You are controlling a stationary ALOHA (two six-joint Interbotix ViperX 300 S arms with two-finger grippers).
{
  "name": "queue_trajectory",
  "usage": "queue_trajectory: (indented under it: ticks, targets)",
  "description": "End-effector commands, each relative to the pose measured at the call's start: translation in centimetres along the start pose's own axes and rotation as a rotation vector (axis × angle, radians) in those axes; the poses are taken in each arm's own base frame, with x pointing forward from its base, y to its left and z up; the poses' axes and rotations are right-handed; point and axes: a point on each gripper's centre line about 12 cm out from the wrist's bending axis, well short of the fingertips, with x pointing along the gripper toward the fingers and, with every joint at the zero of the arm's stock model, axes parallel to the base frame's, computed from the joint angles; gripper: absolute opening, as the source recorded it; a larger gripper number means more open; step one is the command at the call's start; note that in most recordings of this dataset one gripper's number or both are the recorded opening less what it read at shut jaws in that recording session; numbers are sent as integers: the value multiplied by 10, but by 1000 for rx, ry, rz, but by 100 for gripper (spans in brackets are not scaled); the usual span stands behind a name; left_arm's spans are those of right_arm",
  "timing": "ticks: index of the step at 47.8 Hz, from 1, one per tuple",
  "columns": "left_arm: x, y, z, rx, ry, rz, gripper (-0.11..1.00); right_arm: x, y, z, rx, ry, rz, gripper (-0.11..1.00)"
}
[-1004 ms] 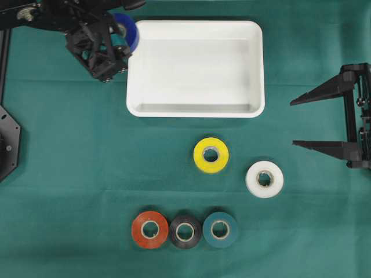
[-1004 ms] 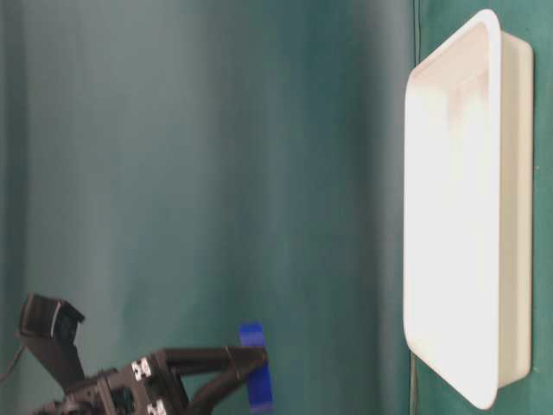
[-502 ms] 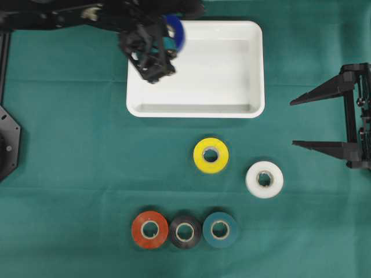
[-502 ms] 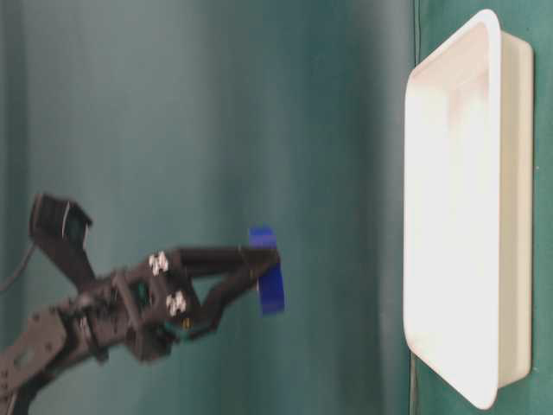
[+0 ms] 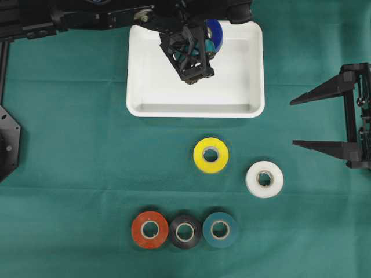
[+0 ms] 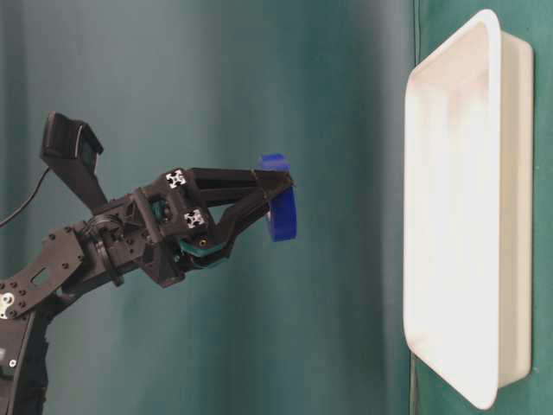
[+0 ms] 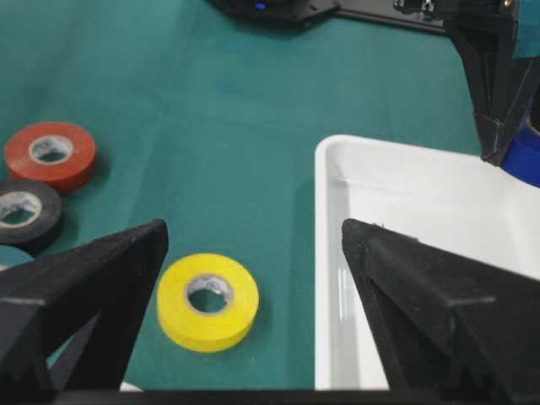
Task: Pick up the tape from a random location and place it into the white case.
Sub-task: 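Lower the blue tape into the tray and open the left gripper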
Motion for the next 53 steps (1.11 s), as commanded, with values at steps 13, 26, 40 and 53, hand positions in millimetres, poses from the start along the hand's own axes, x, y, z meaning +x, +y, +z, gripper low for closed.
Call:
queue_trajectory:
  ticks: [13, 26, 40, 53]
  targets:
    - [-17, 2, 9, 1, -40, 4, 23, 1, 0, 11, -3, -23, 0, 92]
    - [-17, 1, 8, 2, -40, 3, 23, 1, 0, 11, -2, -23, 0, 92]
    - [-17, 1, 7, 2, -34, 3, 23, 1, 0, 11, -2, -23, 0, 92]
    - [-16, 1, 5, 1, -29, 4, 23, 1, 0, 11, -1, -23, -2, 92]
